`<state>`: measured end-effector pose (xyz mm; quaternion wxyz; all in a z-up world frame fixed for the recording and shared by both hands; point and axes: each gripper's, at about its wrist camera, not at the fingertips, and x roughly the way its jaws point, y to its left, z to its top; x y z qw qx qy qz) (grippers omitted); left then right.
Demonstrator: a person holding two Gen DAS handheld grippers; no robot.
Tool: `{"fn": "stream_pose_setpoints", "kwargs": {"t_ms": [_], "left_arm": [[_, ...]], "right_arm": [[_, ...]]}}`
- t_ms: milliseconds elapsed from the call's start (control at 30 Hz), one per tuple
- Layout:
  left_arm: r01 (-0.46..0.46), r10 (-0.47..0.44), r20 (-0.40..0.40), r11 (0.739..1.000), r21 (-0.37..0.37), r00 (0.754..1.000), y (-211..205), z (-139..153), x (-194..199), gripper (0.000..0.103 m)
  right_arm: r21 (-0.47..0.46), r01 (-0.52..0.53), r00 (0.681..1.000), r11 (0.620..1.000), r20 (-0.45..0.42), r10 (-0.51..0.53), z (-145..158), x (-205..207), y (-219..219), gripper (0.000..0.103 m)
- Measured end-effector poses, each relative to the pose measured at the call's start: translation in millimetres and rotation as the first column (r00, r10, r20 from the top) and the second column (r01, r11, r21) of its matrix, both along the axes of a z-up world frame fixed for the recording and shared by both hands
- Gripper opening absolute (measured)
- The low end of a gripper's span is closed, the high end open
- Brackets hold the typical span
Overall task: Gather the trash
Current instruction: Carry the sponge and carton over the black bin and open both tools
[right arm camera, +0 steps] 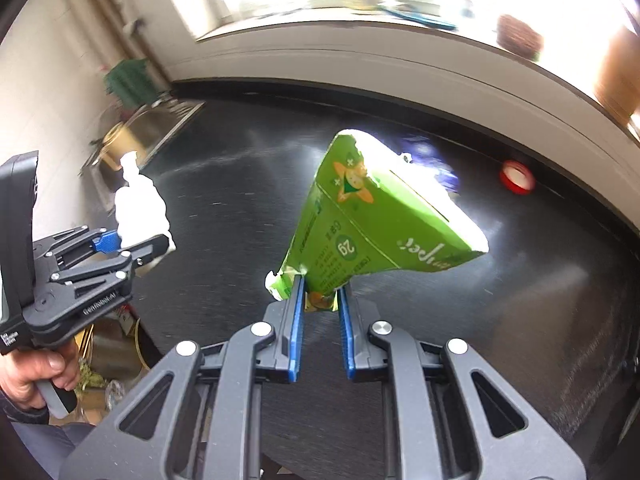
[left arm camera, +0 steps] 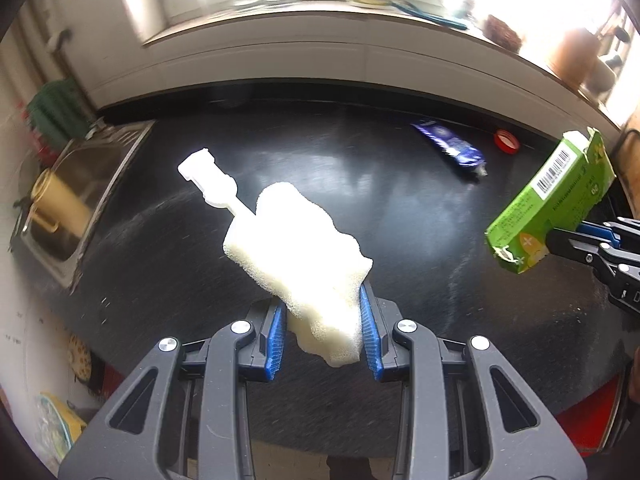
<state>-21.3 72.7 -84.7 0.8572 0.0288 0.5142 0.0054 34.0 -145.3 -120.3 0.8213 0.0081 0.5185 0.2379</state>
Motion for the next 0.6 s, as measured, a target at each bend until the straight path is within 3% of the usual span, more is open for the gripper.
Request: {"fn": "stream_pose_setpoints", "kwargs": {"t_ms": [167,300,467,600], "left_arm": [[-0.113,0.113,-0.002,0.994,-0.003,0.994,48,0,-27,0.032],[-0.228,0.228,-0.009,0.974,-0.005,0.974,96,-4,-59,0.032],[-0.37,0.369,-0.035,0.929,-0.01,0.929,157,-16,-105,0.032],[-0.487,0.485,-0.069,0.873,-0.016,0.872,207,-35,-149,0.032]], "right_arm": [[0.022,-0.15,0.989,0.988,0.009,0.15,8,-1,68,0.017],[0.027,-0.301,0.954,0.953,0.008,0.301,6,-12,139,0.017],[0.038,-0.474,0.879,0.879,-0.028,0.476,-7,-38,229,0.017],[0.038,-0.61,0.788,0.791,-0.066,0.612,-25,-71,302,0.017]]}}
